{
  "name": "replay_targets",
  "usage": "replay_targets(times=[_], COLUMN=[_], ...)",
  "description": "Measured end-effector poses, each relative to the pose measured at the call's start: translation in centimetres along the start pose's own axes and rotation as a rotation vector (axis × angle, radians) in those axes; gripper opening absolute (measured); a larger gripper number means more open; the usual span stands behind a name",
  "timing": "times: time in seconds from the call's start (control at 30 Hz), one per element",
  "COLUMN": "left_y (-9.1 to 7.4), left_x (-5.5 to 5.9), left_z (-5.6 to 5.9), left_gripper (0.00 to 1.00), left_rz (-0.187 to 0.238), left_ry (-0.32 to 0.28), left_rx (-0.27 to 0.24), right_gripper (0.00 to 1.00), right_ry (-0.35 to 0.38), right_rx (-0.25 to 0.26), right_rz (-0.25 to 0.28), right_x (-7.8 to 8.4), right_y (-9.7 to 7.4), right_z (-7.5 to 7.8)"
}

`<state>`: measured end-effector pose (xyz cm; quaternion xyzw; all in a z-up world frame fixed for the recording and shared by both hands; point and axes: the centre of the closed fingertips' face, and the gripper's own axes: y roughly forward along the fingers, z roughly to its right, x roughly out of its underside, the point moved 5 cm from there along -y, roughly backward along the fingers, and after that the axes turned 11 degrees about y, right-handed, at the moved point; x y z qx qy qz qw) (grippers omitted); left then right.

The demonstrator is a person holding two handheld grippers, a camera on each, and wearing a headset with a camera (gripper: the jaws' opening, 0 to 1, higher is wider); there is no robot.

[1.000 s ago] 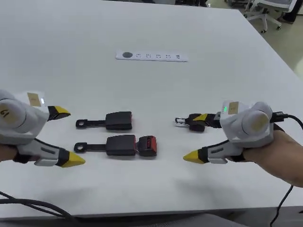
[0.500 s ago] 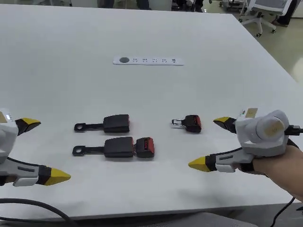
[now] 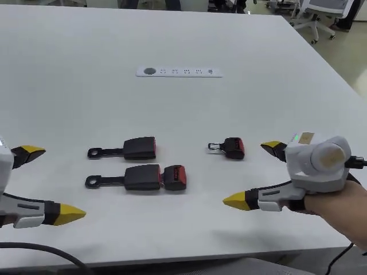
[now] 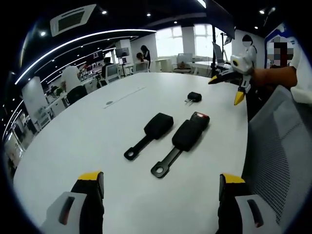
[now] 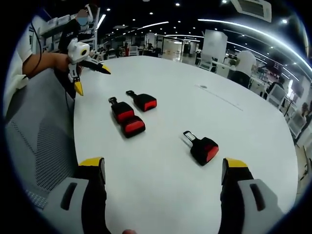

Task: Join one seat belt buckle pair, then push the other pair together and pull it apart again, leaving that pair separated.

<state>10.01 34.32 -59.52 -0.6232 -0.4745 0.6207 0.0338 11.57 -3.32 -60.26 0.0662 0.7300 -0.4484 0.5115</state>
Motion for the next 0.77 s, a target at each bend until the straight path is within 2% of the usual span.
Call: replay_targets(times=[0.17,0.33,0.47,0.77], left_y=[-0.11,-0.20,-0.53,-0.91], left_x=[0.39,0.73,0.31,0.54], left_z=[0.28,-0.32,-0.20,-0.41], left_gripper=[1.00,1.00,1.00,1.00], left_rz=[0.003,0.017,0.032,0.045], left_ry=[-0.001,-0.022,-0.038,-0.076], left_rx=[0.029,0.018,0.009,-0.013], right_gripper=[0.99,0.99,0.99,0.99], right_ry=[-0.003,0.011,0.008,0.047], right_rx=[-0.002,-0.002,-0.005,-0.012], right_rz=[-0.003,0.011,0.013,0.026], right_x=[-0.16,-0.51,-0.66,-0.54], right_y=[0.01,0.01,-0.16,-0.43], right_z=[-0.15,-0.10,-0.35,-0.05])
